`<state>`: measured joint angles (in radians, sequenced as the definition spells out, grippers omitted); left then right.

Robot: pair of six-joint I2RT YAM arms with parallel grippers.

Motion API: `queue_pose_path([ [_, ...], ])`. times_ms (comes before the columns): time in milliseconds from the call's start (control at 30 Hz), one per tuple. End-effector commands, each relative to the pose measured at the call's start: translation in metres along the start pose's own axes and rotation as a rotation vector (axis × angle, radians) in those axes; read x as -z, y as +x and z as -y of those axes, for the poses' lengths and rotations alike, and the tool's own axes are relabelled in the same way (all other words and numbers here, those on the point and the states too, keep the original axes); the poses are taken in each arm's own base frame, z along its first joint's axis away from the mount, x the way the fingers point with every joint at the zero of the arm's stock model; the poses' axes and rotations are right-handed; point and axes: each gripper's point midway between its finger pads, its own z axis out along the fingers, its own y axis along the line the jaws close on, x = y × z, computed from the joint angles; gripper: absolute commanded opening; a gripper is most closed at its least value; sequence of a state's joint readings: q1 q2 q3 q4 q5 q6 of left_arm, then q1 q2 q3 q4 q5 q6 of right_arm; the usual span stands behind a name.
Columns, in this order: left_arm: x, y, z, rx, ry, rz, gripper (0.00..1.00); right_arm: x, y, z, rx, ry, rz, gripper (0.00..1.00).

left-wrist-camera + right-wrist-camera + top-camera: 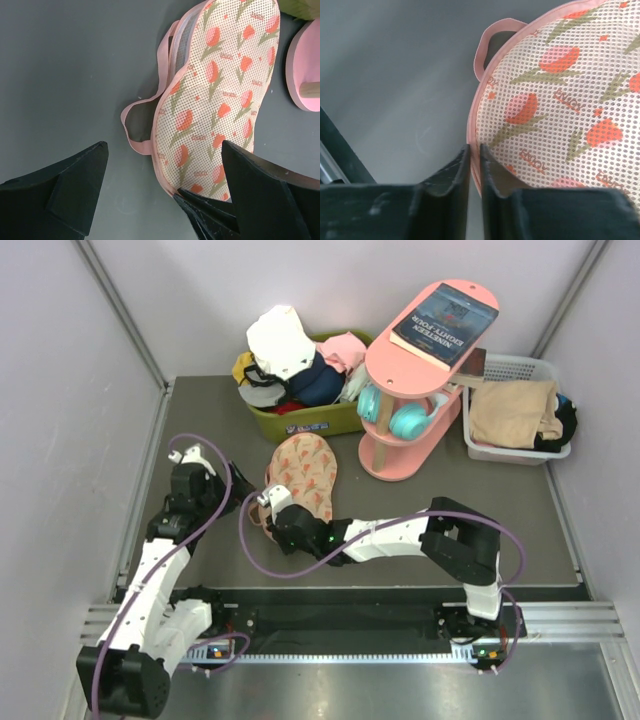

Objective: Unzip the laundry bag and remove the bra

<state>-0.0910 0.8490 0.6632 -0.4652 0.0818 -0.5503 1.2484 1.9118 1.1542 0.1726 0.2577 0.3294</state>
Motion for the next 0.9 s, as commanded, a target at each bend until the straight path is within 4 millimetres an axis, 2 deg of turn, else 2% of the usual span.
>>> queue_pose_path([
  [0, 0.003, -0.005, 0.003, -0.005, 0.025, 0.031, 0.99, 0.002, -0.032, -0.012, -0.016, -0.015, 0.087, 0.02],
  [233, 0.002, -0.002, 0.002, -0.007, 0.027, 0.022, 0.99, 0.018, -0.052, -0.011, -0.042, -0.007, 0.135, 0.00],
  [333, 0.000, 0.002, 0.003, -0.010, 0.043, 0.011, 0.99, 0.039, -0.070, 0.001, -0.069, 0.036, 0.194, 0.00],
  [433, -0.004, 0.009, 0.009, -0.028, 0.092, -0.014, 0.95, 0.065, -0.088, 0.018, -0.092, 0.099, 0.257, 0.00],
  [467, -0.006, 0.011, 0.010, -0.024, 0.096, -0.022, 0.94, 0.078, -0.097, 0.030, -0.108, 0.138, 0.290, 0.00],
  [567, -0.012, 0.017, 0.008, -0.022, 0.099, -0.044, 0.92, 0.103, -0.103, 0.055, -0.135, 0.223, 0.323, 0.00],
  [667, -0.017, 0.024, 0.008, -0.013, 0.104, -0.078, 0.91, 0.119, -0.103, 0.070, -0.155, 0.247, 0.330, 0.00],
  [767, -0.020, 0.024, 0.004, -0.008, 0.078, -0.086, 0.93, 0.114, -0.099, 0.058, -0.112, 0.165, 0.311, 0.00],
  [833, -0.020, 0.020, 0.002, 0.005, 0.063, -0.068, 0.95, 0.104, -0.094, 0.042, -0.089, 0.087, 0.286, 0.07],
  [867, -0.020, 0.018, 0.001, 0.016, 0.052, -0.054, 0.96, 0.091, -0.090, 0.034, -0.075, 0.069, 0.260, 0.11],
])
